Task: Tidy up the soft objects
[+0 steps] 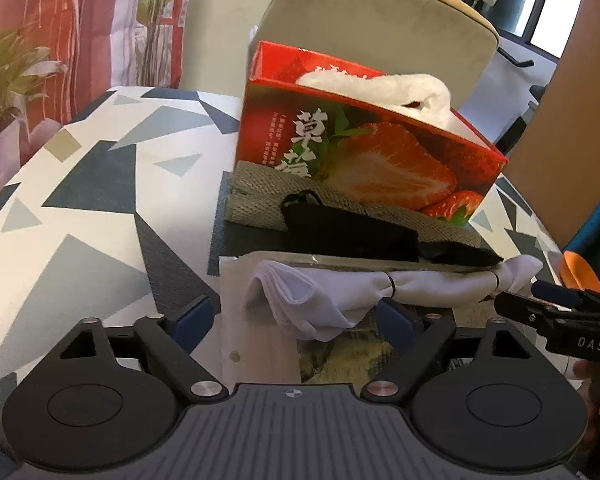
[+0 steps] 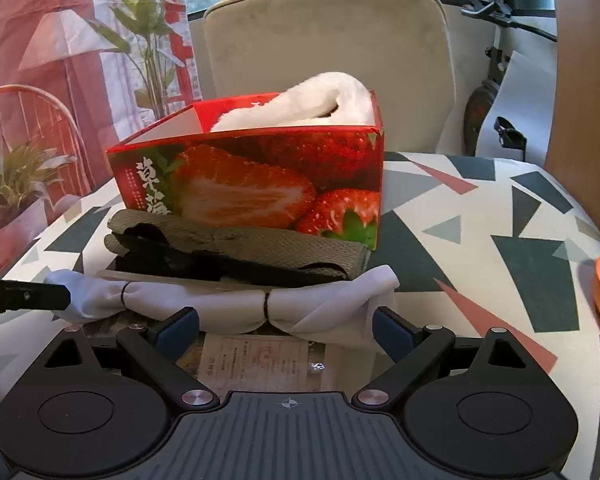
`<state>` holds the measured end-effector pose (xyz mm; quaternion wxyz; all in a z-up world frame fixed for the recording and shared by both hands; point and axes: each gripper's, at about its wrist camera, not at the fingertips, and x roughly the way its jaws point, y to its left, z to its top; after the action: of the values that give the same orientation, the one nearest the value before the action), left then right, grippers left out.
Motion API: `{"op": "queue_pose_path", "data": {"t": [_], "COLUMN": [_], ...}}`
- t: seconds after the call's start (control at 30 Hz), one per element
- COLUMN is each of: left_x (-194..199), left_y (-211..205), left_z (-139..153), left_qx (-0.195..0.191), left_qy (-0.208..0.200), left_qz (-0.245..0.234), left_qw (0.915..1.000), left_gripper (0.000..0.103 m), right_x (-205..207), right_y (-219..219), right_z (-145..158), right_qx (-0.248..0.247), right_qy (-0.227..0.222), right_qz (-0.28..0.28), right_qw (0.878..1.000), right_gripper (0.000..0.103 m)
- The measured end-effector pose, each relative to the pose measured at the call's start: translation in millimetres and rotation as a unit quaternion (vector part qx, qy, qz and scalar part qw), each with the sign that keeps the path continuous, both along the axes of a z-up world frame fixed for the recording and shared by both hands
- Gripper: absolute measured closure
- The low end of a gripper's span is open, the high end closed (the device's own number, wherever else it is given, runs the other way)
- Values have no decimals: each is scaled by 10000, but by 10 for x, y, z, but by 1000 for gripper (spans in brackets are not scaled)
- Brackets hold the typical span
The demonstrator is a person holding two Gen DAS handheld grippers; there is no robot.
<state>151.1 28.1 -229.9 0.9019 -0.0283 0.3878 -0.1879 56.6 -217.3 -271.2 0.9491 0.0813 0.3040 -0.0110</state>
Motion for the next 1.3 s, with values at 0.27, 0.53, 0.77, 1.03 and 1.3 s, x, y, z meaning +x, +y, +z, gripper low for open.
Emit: {"op": "queue_pose_path", "data": {"t": [0.27,0.53,0.77,1.03,1.3], "left_x": [-57,-14,20,45,17], "left_y": [44,22,27,29,-1], "left_z": [38,-19,-100,-123,-123], "left_qx": [-183,-231,-213,-300,-252], "left_qy": [-283,-153,-43,18,-76], "left_qz": [157,34,42,-13,-112], "left_qw": [9993,9996,9998,9995,9996], "left_gripper": [19,43,48,73,85], "right_x": [-39,-11,28,14,3], "right_y": [-128,-336,-410,-382,-359], "right_z": [18,-48,-176,-229,-210], "right_qx": [-54,308,610,660,631], "right_qy": [-283,-441,-403,-437,-476], "right_qz": [-493,-772,-794,-717,-693], "right_qw": [9984,9956,9942,9943,9945], "right_gripper": [12,28,45,62,77]}}
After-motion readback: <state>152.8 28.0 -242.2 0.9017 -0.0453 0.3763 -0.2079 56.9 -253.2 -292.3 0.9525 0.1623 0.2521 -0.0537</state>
